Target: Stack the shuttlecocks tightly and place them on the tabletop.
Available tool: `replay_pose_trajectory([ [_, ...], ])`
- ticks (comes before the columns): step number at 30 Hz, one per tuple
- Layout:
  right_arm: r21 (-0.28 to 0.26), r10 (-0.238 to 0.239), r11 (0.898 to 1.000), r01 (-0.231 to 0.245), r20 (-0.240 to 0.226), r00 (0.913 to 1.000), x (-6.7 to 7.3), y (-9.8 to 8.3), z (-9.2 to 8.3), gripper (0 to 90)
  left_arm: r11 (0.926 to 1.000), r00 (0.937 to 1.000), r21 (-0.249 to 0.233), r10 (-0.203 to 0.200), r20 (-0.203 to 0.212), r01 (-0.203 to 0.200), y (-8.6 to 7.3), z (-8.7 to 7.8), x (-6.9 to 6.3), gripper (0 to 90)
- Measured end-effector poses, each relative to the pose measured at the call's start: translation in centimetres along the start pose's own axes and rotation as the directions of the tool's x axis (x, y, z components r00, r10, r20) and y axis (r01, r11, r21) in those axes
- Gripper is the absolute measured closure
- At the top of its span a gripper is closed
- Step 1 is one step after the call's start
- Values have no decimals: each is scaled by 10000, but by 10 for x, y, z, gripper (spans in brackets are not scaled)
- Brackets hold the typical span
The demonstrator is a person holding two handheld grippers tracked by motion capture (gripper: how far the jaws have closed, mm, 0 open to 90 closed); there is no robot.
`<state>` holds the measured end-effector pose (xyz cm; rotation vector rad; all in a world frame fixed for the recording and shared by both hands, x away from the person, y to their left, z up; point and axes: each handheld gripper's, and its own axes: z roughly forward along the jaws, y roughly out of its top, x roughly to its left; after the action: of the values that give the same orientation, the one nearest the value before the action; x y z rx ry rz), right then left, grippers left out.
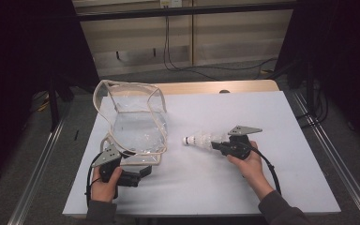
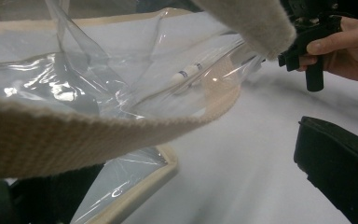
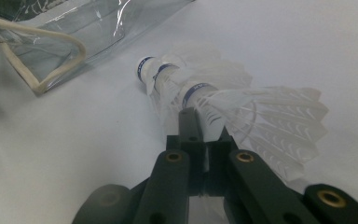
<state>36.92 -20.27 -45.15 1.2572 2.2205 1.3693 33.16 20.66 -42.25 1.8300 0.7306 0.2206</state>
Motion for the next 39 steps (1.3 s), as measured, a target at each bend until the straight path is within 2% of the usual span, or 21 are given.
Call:
replay_pose_trajectory([
  [19, 147, -212, 9997, 212, 8, 9998, 3, -2, 4, 875, 10000, 10000, -13, 9, 9, -9, 0, 0, 0, 21],
  [39, 229, -259, 9994, 253, 265, 9993, 3, -2, -4, 734, 10000, 10000, -27, 17, 64, -17, 0, -1, 0, 21],
])
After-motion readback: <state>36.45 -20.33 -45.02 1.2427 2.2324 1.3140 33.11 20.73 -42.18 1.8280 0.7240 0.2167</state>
